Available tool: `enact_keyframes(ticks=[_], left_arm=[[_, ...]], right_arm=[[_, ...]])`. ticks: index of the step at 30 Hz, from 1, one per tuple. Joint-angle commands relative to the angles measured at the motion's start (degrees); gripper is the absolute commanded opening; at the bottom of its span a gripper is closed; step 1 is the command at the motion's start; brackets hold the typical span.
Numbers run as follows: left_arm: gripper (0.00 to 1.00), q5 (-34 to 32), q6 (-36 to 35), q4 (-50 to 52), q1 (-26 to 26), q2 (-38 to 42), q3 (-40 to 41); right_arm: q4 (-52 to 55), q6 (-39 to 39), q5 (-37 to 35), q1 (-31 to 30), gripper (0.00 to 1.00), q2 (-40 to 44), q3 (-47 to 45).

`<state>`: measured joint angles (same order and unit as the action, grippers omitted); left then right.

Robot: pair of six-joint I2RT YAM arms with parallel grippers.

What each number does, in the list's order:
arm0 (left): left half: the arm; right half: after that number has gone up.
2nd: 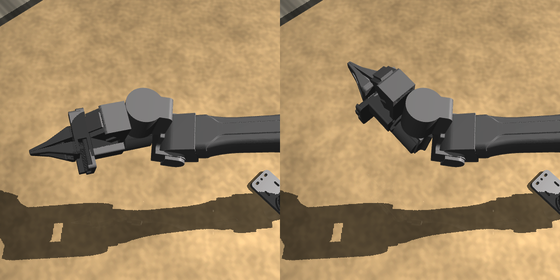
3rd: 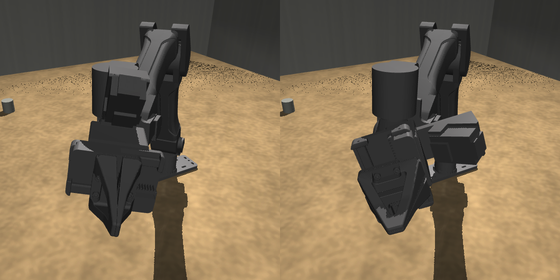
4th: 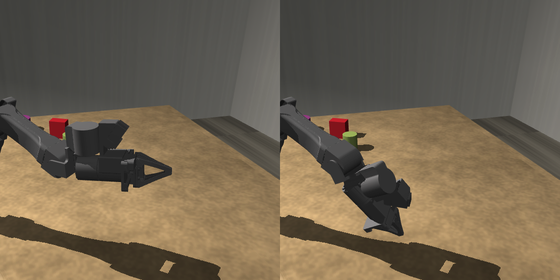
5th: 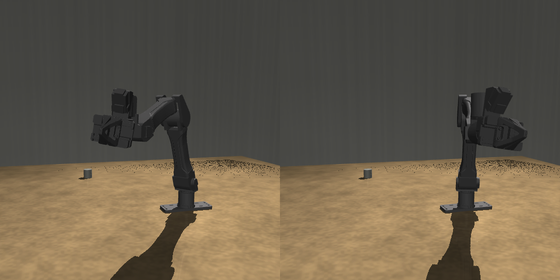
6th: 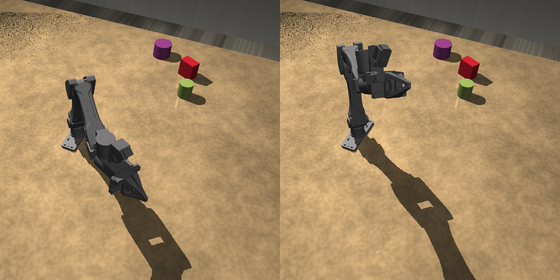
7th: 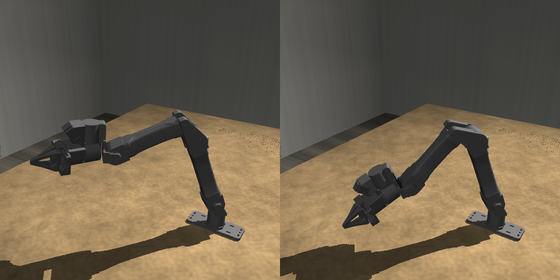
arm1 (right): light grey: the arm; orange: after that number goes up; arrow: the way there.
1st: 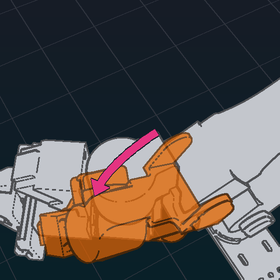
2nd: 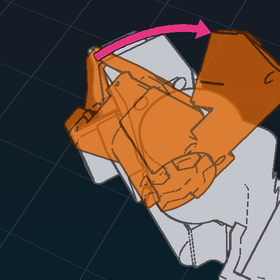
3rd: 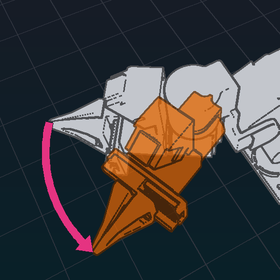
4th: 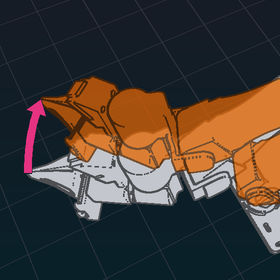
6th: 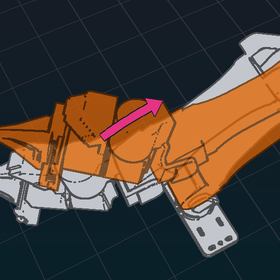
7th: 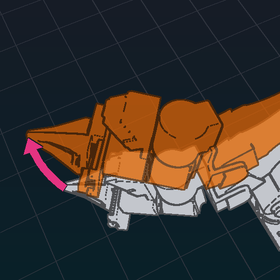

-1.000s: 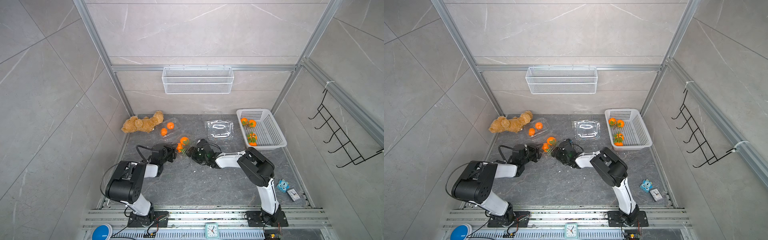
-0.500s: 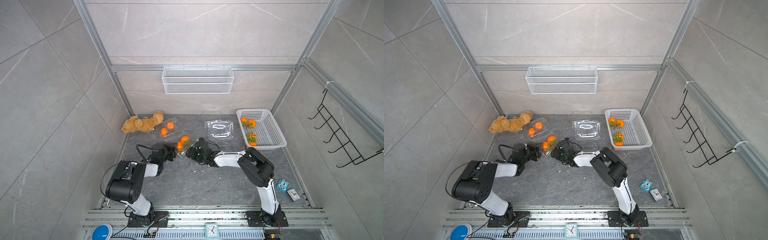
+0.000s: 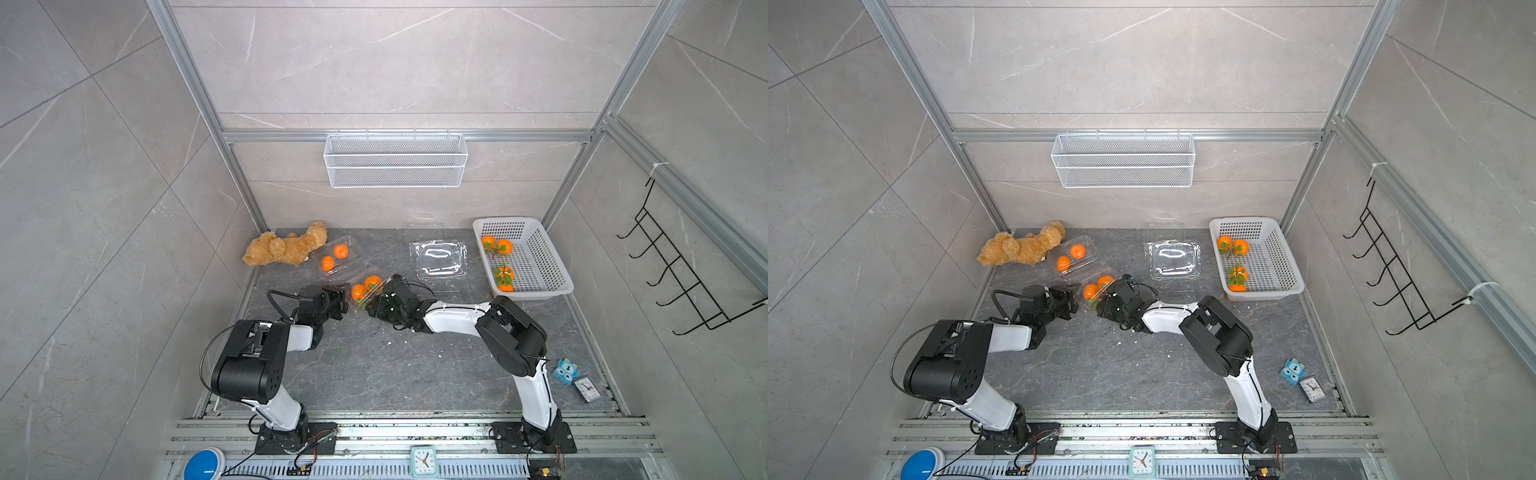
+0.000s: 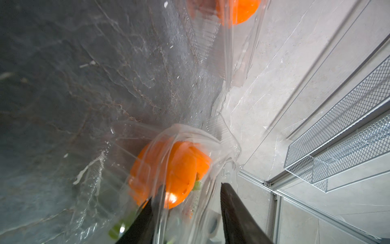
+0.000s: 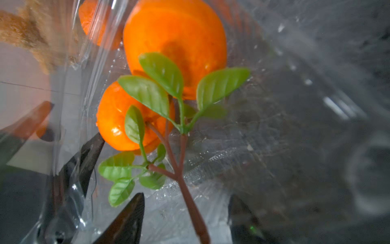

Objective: Take oranges out of containers
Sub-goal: Open the packing box at the center of the board.

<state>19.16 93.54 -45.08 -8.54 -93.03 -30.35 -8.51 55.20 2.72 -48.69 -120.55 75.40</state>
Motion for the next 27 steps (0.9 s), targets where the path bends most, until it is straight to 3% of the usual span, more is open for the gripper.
enact_keyframes(ticks=[1,16,24,27], left_arm=[[0.45,4.75,3.67,-7.2,0.81,1.25,-3.72],[0.45,6.77,2.62,-3.78,3.06,2.68,-5.61],[0.52,8.53,-7.88,10.03,5.49,5.67,-9.02],[0.62,9.42,-12.05,16.18,6.29,5.92,-11.5]], right_arm=[[6.38,-4.61,2.9,-3.04,0.64,-2.83,0.77],[10.45,-7.76,3.52,-4.06,0.67,-3.12,5.17],[15.65,-9.83,2.67,-3.97,0.8,1.37,7.69],[18.55,-10.84,1.86,-3.96,0.86,2.87,8.05]])
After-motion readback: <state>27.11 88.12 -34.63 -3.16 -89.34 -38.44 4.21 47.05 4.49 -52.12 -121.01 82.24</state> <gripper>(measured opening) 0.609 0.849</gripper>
